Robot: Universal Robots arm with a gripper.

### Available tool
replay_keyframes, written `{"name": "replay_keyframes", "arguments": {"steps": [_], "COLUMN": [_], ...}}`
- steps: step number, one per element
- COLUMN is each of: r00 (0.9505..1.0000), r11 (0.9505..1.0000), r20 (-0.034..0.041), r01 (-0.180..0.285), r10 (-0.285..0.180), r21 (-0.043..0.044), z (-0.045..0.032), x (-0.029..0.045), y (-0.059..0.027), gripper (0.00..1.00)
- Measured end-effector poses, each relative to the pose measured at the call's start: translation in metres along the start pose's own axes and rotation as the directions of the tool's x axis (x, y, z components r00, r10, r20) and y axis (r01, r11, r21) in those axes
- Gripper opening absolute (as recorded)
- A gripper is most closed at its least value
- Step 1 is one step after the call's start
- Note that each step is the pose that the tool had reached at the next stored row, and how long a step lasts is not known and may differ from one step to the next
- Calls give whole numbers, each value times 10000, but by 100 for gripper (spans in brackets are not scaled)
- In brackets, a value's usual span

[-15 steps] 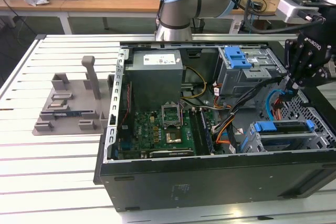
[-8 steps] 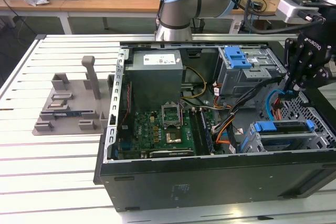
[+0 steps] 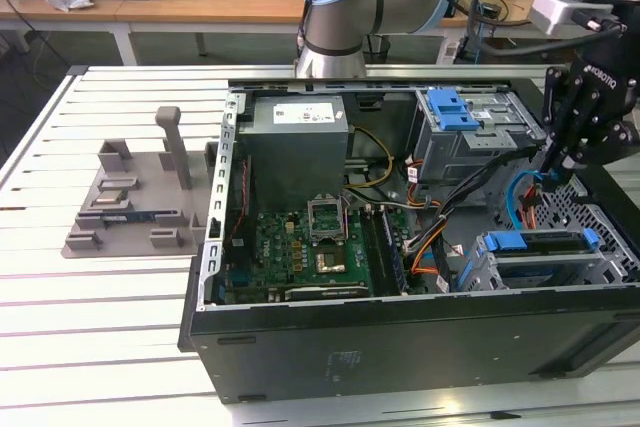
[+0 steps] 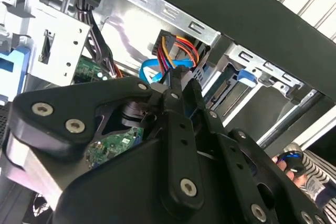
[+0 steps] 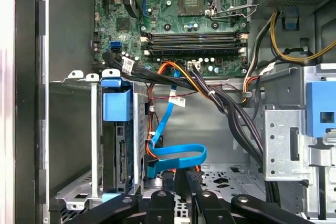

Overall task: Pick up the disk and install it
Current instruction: 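Insert the first disk wire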

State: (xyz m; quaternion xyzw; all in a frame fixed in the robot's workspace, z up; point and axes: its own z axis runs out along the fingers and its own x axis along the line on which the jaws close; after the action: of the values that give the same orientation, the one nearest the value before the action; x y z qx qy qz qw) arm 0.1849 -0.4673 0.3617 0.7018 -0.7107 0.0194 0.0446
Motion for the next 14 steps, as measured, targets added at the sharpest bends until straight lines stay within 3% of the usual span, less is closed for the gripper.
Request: {"name": "replay_keyframes", "arguments": {"steps": [1, 2, 5, 6, 7, 8, 11, 14], "r00": [9999, 9998, 9998, 9998, 9994, 9985, 9980, 9977], "r11": [10000, 10000, 10000, 10000, 10000, 10000, 10000, 10000], "r20": [-116, -175, -192, -211, -345, -546, -636, -677], "r01": [0, 2, 3, 3, -2, -9, -10, -9], "r10": [0, -2, -3, -3, 2, 9, 10, 9], "r21": [2, 3, 3, 3, 5, 7, 1, 0], "z": [11, 16, 13, 14, 13, 19, 66, 81], "x": [-13, -34, -162, -171, -171, -171, -175, -154], "y": [2, 4, 6, 8, 9, 10, 8, 6], "gripper": [24, 24, 24, 24, 24, 24, 24, 24]}}
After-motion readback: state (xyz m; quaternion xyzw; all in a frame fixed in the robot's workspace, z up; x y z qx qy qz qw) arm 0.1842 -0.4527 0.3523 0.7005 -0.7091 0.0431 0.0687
